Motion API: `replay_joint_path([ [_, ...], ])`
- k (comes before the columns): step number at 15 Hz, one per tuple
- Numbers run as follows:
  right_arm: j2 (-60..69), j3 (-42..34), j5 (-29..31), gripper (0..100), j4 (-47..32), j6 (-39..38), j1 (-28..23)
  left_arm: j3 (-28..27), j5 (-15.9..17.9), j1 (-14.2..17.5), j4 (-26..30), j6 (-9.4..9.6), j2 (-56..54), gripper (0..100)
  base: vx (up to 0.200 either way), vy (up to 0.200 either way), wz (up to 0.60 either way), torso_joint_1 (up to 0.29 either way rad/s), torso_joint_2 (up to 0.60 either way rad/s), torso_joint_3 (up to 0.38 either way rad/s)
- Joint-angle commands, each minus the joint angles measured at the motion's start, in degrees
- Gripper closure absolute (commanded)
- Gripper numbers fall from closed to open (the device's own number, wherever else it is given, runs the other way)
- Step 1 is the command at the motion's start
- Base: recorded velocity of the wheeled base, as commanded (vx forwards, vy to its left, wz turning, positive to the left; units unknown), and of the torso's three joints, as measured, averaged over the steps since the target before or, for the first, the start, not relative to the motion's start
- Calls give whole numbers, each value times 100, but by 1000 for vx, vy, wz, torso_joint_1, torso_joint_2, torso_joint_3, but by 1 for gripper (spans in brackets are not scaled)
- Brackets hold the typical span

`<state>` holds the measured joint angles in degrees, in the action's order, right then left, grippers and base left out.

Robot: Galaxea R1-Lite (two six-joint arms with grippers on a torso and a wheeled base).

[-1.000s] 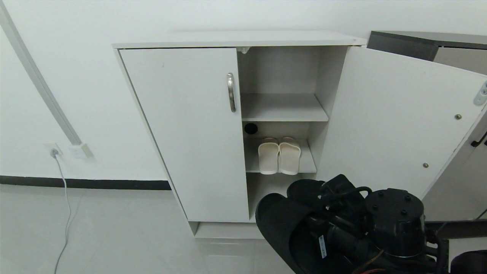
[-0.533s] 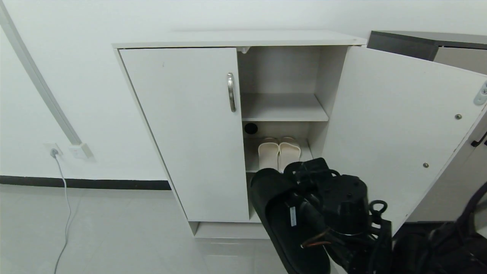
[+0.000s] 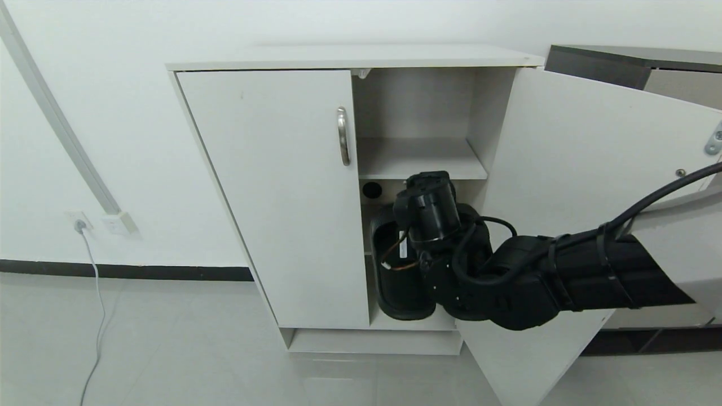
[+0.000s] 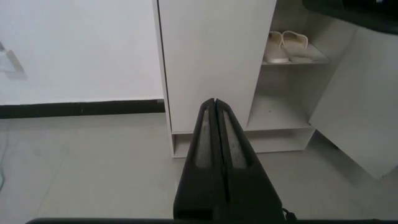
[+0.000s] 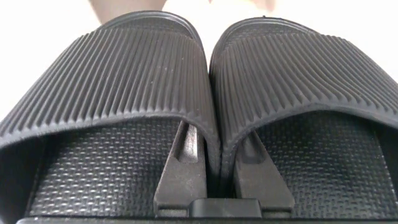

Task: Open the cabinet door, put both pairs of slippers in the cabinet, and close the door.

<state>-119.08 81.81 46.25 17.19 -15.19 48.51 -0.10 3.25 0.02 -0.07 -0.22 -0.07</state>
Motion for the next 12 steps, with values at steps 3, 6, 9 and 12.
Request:
replay_joint_path([
  [3, -45, 626, -37, 100, 215, 464, -201, 1, 0, 6, -1, -4, 7, 100, 0, 0, 0, 0, 0, 0],
  [6, -54, 819, -46, 100, 206, 543, -210, 1, 0, 6, -1, -4, 7, 100, 0, 0, 0, 0, 0, 0],
  [9, -63, 828, -46, 100, 215, 561, -210, 1, 8, 6, -1, 4, 7, 100, 0, 0, 0, 0, 0, 0],
  [12, -63, 810, -46, 100, 215, 570, -210, 1, 17, 6, -1, 4, 7, 100, 200, 0, 0, -2, 1, 4],
])
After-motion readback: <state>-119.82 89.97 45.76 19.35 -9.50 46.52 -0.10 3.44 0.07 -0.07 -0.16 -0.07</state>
